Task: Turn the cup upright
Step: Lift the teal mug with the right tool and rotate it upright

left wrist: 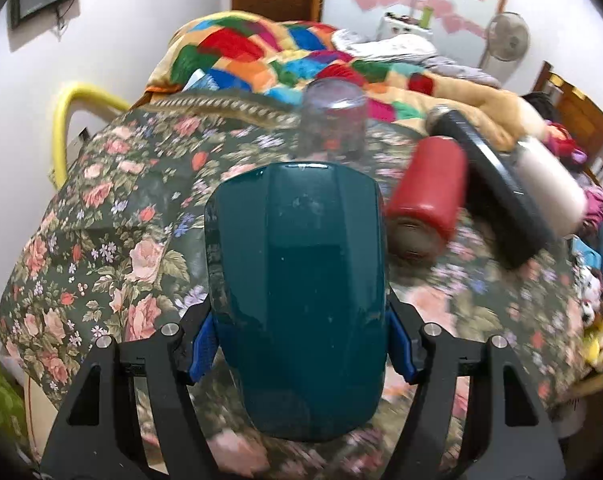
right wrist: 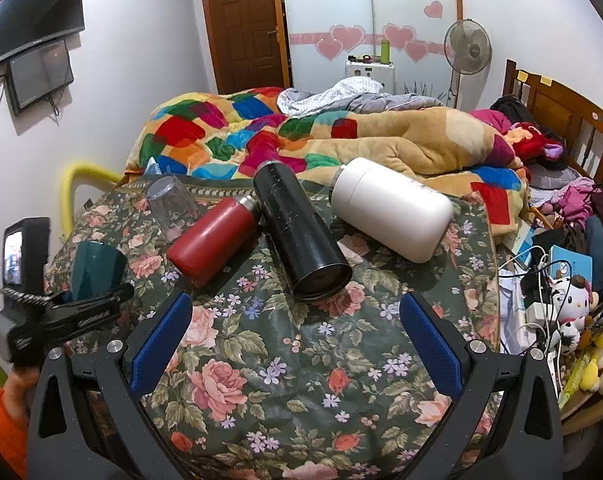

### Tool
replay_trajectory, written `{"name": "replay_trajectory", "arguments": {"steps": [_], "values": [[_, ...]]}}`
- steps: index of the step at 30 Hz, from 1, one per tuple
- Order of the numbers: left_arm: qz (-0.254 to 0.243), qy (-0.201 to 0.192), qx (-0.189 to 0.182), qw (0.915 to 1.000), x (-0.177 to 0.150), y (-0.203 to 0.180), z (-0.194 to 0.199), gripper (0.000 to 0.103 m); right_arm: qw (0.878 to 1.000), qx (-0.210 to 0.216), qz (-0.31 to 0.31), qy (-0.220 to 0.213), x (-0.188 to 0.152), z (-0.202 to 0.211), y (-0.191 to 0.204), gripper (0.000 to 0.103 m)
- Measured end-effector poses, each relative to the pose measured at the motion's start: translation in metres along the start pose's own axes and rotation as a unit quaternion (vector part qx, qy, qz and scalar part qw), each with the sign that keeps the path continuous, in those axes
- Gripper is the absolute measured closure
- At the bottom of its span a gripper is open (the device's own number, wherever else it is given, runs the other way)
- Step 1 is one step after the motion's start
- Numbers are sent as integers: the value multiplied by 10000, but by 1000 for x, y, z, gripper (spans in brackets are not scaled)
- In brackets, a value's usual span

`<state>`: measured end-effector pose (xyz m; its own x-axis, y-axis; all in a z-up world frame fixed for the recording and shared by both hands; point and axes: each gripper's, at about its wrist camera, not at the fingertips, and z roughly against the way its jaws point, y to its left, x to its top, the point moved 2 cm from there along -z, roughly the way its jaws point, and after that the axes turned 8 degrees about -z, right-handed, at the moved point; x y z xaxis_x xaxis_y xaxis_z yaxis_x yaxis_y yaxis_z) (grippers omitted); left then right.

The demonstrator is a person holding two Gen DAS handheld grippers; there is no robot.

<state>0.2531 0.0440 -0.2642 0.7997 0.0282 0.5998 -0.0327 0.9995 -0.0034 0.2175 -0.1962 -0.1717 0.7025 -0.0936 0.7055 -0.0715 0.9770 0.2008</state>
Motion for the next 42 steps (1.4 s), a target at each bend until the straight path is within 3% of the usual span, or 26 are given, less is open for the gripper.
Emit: {"name": "replay_trajectory", "arguments": {"steps": [7, 14, 19, 23, 32, 42], "values": [[-472, -95, -473, 9977, 0, -60, 18, 34, 9996, 63, -96, -270, 3, 26, -15, 0], [-845, 199, -1014, 9910, -9, -122, -6, 34, 9991, 58, -269, -333, 1, 37, -37, 0], [-1161, 504, -1120, 9856, -13, -154, -32, 34, 9989, 31, -402, -255, -3, 35, -49, 0], [-1280, 621, -1211, 9824, -16, -162, -44, 34, 9988, -11, -451, -170, -7, 30, -54, 0], [-1527, 630, -1032, 9808, -19, -171, -48, 34, 9991, 9, -415, -108, -8, 29, -55, 0], [-1352, 836, -1365, 9778, -29, -161, -37, 30, 9992, -66, -358, -189, -6, 43, -51, 0]]}}
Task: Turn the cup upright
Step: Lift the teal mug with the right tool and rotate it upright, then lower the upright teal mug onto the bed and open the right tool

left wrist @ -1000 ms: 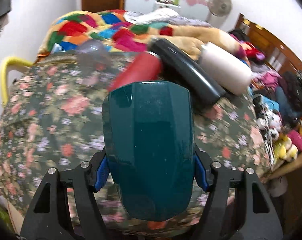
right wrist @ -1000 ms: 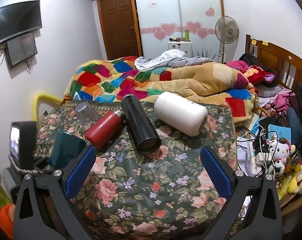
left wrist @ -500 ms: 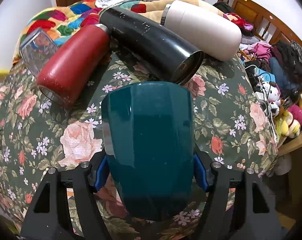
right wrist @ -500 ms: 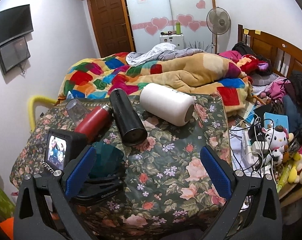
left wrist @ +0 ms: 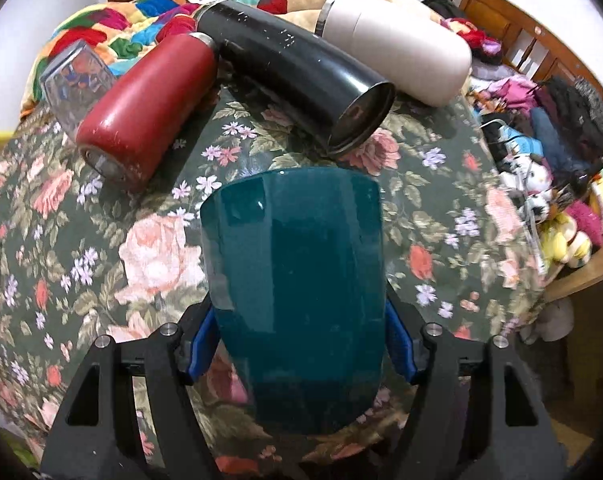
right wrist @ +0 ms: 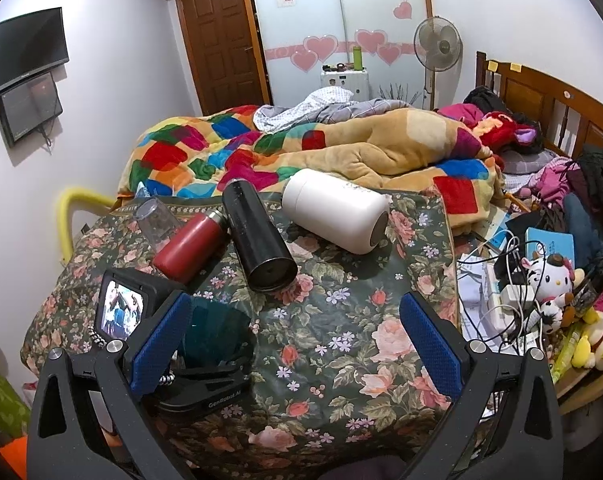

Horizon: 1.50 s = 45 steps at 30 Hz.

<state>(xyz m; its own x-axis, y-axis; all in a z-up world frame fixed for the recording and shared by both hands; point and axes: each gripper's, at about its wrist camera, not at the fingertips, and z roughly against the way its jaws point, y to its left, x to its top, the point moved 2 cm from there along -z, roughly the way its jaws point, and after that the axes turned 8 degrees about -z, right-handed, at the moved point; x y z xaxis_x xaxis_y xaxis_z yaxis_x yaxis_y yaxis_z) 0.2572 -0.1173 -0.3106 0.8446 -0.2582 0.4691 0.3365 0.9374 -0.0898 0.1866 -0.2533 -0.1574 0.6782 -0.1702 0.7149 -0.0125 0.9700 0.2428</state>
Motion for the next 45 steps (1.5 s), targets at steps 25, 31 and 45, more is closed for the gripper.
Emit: {"name": "replay_trajectory", "arguments": {"steps": [25, 31, 45], "values": [[668, -1321, 1501, 9775, -70, 135, 144, 17, 9808, 198, -143, 1937, -47, -110, 58, 17], [704, -1270, 1296, 9809, -72, 135, 131, 17, 9641, 323, -398, 2605, -56, -144, 59, 26], [651, -1361, 1219, 9810, -65, 121, 136, 17, 9609, 679, -361, 2662, -37, -149, 63, 33]]}}
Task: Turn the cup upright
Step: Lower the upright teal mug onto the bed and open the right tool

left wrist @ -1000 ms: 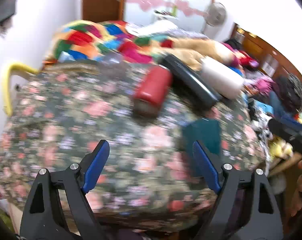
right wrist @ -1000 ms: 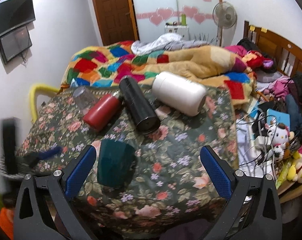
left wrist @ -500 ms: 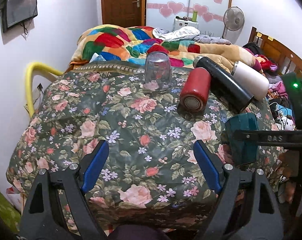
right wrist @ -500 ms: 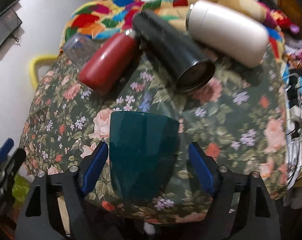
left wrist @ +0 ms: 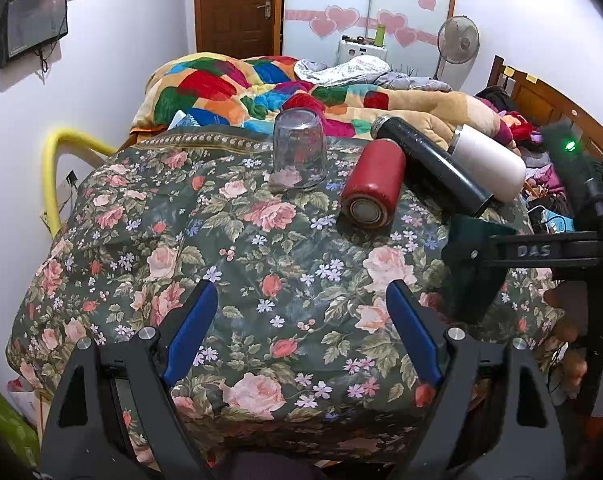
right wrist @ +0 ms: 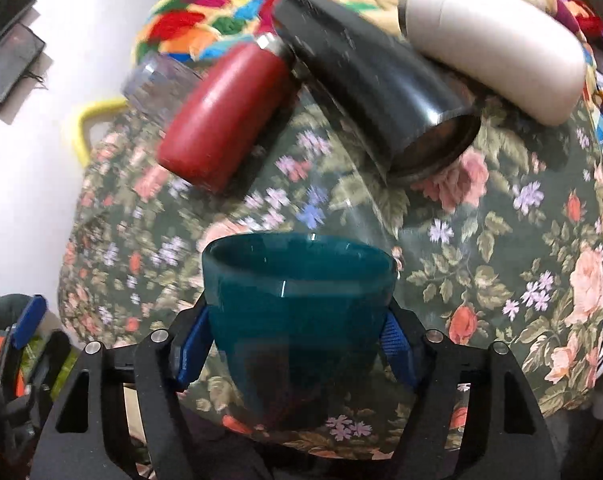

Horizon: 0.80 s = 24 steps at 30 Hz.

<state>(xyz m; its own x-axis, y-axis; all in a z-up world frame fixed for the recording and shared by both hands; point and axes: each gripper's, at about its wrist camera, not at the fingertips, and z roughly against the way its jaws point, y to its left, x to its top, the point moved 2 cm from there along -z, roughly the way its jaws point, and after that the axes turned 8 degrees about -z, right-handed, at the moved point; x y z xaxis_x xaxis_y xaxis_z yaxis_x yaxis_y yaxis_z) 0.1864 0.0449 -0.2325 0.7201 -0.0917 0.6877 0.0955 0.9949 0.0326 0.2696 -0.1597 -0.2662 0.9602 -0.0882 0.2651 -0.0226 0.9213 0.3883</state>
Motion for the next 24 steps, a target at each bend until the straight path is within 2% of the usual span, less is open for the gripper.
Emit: {"name": "replay_trajectory", "arguments": {"steps": [3, 6, 13, 19, 24], "values": [[-1, -37, 8, 10000, 3, -2, 2, 17, 9982, -175, 400, -406, -2, 17, 13, 33], [7, -35, 18, 10000, 4, -4, 2, 17, 9946, -422, 709, -634, -2, 19, 20, 33], [-13, -28, 25, 10000, 8, -8, 2, 17, 9945, -402, 844, -476, -2, 1, 24, 34], [-11, -35, -61, 10000, 9, -13, 5, 17, 9914, -518, 1036, -607, -12, 4, 28, 34], [13, -60, -111, 9999, 8, -16, 13, 17, 9921, -485, 1057, -466, -17, 5, 26, 33]]}}
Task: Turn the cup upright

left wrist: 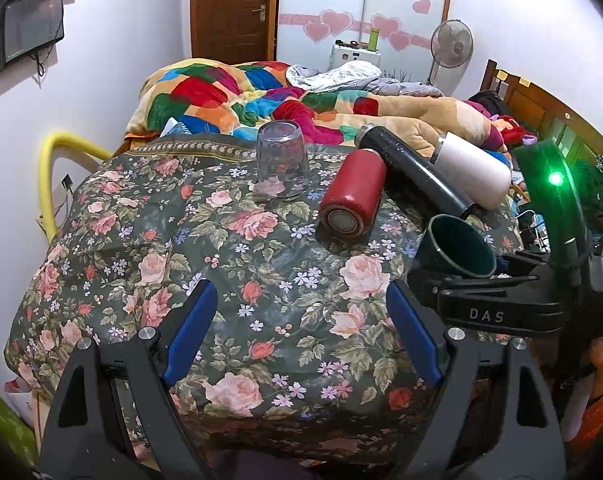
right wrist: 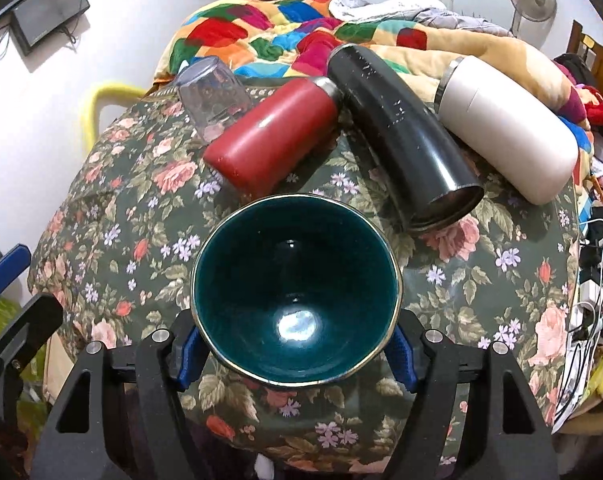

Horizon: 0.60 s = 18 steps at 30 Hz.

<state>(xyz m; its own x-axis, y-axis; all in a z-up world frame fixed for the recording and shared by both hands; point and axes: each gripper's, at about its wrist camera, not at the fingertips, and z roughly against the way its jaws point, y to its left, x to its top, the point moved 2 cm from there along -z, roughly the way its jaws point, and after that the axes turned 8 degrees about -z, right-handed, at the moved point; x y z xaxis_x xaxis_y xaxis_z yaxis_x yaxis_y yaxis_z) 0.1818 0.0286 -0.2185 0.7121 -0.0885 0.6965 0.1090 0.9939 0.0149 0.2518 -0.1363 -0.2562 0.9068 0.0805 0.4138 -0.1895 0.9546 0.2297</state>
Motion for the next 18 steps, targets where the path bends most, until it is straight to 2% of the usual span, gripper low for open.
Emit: {"name": "replay_trajectory", "arguments": {"steps": [4, 9, 14, 18], "values": [[107, -48, -71, 9999, -1, 2, 10, 17, 9997, -30, 219, 114, -6, -1, 8, 32], [297, -86, -93, 9995, -1, 5, 21, 17, 9982, -305, 507, 111, -17, -1, 16, 30], [278, -157, -36, 9995, 0, 2, 34, 17, 9985, -162, 490, 190, -25, 8, 10, 30], [212, -341, -90, 9992, 4, -7, 54, 17, 9985, -239, 491, -34, -34, 33, 3, 30]]}}
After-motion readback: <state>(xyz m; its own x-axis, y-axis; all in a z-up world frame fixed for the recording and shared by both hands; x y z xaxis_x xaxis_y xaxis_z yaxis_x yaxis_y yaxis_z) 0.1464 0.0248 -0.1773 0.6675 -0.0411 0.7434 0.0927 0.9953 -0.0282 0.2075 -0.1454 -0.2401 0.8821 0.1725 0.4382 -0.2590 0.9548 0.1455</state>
